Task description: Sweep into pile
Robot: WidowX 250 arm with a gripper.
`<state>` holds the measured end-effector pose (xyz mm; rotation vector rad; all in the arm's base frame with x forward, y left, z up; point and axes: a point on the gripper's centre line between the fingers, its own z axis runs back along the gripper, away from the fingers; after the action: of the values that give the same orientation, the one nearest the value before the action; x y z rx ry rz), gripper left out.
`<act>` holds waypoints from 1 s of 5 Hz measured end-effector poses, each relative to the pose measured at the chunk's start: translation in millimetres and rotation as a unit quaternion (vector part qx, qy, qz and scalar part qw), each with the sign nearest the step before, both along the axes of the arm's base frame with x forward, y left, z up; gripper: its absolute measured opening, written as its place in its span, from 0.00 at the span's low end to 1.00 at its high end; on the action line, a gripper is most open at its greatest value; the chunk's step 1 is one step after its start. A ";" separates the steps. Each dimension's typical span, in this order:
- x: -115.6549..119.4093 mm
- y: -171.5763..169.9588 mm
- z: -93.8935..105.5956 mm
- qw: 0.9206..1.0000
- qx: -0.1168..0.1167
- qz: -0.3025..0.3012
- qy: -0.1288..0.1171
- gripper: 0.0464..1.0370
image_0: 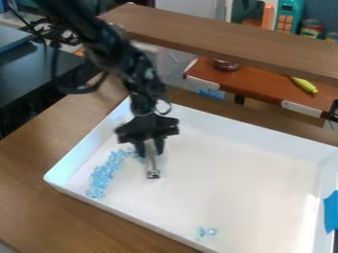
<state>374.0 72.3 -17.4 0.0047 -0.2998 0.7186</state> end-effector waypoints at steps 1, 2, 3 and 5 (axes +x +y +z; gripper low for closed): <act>-13.0 13.1 0.4 1.000 -0.004 0.006 -0.011 0.34; -33.0 25.6 0.9 1.000 -0.012 0.020 -0.013 0.34; -52.7 22.8 1.0 0.998 -0.026 0.047 -0.017 0.34; -63.7 2.3 13.4 0.994 -0.054 0.078 -0.057 0.34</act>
<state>310.2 74.6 -4.0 -0.1175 -0.3726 0.8913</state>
